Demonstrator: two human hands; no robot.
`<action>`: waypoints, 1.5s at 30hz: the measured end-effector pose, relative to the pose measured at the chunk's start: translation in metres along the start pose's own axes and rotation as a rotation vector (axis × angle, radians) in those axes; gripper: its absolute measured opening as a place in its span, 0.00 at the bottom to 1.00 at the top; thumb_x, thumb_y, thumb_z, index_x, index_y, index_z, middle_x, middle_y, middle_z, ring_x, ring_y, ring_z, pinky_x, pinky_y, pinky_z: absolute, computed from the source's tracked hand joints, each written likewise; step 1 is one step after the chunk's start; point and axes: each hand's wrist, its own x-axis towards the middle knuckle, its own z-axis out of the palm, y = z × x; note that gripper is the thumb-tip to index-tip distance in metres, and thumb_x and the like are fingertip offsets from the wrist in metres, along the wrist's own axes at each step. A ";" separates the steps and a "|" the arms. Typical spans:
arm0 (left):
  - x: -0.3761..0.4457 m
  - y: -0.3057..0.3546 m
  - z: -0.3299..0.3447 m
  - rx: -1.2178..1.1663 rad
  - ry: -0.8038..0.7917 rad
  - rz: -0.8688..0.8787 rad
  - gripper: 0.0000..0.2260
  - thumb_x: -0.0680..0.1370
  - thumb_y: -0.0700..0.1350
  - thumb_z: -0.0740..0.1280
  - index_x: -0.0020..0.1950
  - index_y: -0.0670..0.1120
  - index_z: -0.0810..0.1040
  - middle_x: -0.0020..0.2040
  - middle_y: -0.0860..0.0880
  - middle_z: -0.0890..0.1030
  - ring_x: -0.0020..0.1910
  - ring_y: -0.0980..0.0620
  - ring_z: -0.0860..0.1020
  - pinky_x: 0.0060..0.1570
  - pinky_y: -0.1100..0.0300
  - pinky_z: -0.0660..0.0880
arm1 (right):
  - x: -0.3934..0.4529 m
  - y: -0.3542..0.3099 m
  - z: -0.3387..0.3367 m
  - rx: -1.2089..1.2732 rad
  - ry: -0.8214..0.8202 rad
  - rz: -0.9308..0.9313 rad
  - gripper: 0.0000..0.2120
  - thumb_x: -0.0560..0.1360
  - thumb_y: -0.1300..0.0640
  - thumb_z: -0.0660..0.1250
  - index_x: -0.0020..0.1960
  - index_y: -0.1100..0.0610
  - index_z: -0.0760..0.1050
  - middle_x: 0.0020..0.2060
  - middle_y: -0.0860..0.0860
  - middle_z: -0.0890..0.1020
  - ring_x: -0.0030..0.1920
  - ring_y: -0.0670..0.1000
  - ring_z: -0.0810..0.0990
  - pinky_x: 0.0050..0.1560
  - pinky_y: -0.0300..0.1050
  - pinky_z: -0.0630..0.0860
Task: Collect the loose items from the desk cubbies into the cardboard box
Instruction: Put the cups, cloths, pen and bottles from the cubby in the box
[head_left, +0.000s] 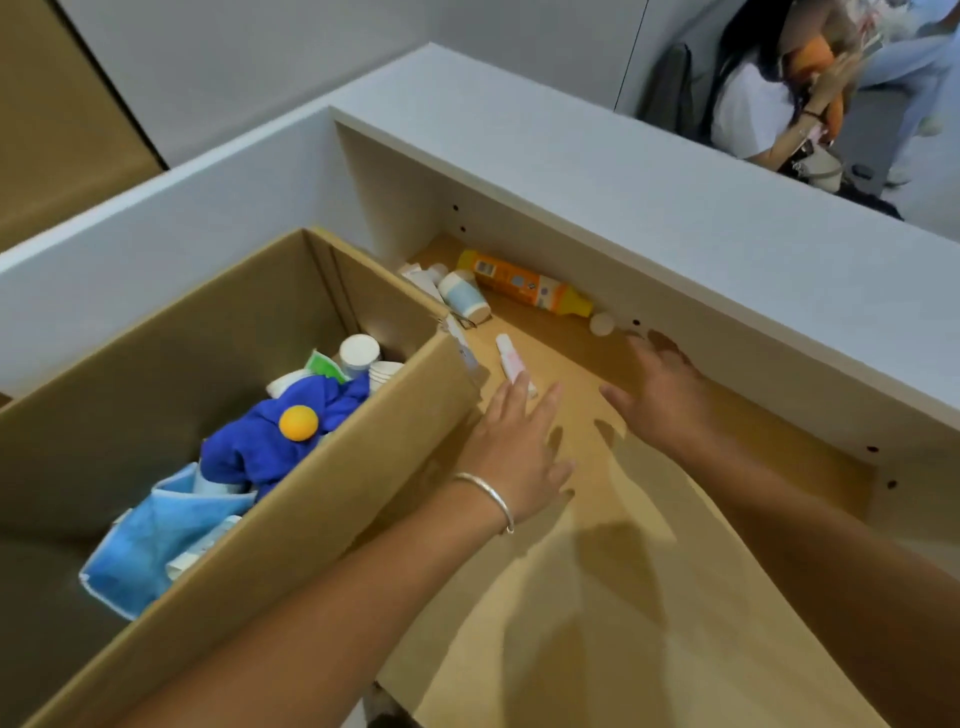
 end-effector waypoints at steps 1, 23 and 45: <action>0.012 -0.002 0.008 0.019 -0.013 -0.038 0.37 0.76 0.62 0.61 0.77 0.56 0.41 0.79 0.46 0.42 0.77 0.45 0.41 0.73 0.50 0.47 | 0.007 0.005 0.006 -0.015 -0.017 -0.001 0.34 0.74 0.39 0.66 0.75 0.46 0.58 0.70 0.54 0.70 0.67 0.58 0.71 0.63 0.55 0.70; 0.133 -0.041 0.080 0.081 0.175 -0.176 0.13 0.78 0.37 0.60 0.62 0.42 0.73 0.77 0.44 0.55 0.60 0.41 0.72 0.50 0.51 0.74 | 0.141 0.029 0.088 -0.035 -0.055 -0.179 0.14 0.77 0.54 0.64 0.60 0.59 0.74 0.57 0.61 0.73 0.53 0.61 0.74 0.53 0.54 0.74; -0.122 -0.023 -0.098 -0.105 0.433 0.100 0.23 0.71 0.46 0.70 0.65 0.55 0.72 0.74 0.52 0.63 0.66 0.54 0.69 0.56 0.61 0.71 | -0.008 -0.109 -0.018 0.350 0.202 -0.433 0.14 0.76 0.51 0.68 0.61 0.49 0.75 0.57 0.44 0.78 0.56 0.44 0.75 0.50 0.43 0.74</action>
